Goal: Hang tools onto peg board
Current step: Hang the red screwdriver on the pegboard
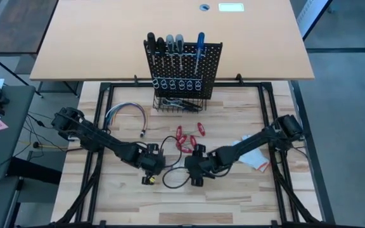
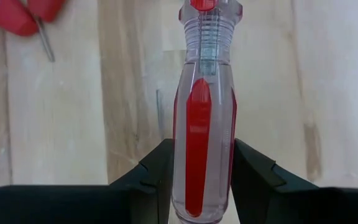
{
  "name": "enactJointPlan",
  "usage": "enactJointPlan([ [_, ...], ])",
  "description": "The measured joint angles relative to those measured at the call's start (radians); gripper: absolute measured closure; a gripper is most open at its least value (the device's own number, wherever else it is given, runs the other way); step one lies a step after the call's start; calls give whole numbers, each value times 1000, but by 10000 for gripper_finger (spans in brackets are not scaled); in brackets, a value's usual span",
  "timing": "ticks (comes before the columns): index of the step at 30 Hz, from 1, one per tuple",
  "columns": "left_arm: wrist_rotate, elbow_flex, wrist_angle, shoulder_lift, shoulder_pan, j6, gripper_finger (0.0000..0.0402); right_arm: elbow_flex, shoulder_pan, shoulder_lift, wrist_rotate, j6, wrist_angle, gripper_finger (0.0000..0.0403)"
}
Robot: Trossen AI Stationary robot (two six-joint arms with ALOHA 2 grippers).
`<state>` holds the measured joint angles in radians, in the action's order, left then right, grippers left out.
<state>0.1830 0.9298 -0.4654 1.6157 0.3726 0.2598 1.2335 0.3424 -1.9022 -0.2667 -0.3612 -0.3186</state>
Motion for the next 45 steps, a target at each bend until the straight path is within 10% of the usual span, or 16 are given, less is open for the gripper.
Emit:
enactJointPlan([
  [19, -1, 2, -16, -1, -25, 3, 292, 4, -25, -69, 103, -12, 39, 375],
  [27, 32, 2, -51, -1, -31, 6, 248, -39, -12, -68, 15, -90, 61, 391],
  [33, 309, -25, -164, -17, 29, 149, 142, -202, 36, -46, -190, -226, 266, 395],
  [45, 791, -116, 215, -37, 238, 242, 135, -320, 40, 160, -645, -50, 631, 396],
])
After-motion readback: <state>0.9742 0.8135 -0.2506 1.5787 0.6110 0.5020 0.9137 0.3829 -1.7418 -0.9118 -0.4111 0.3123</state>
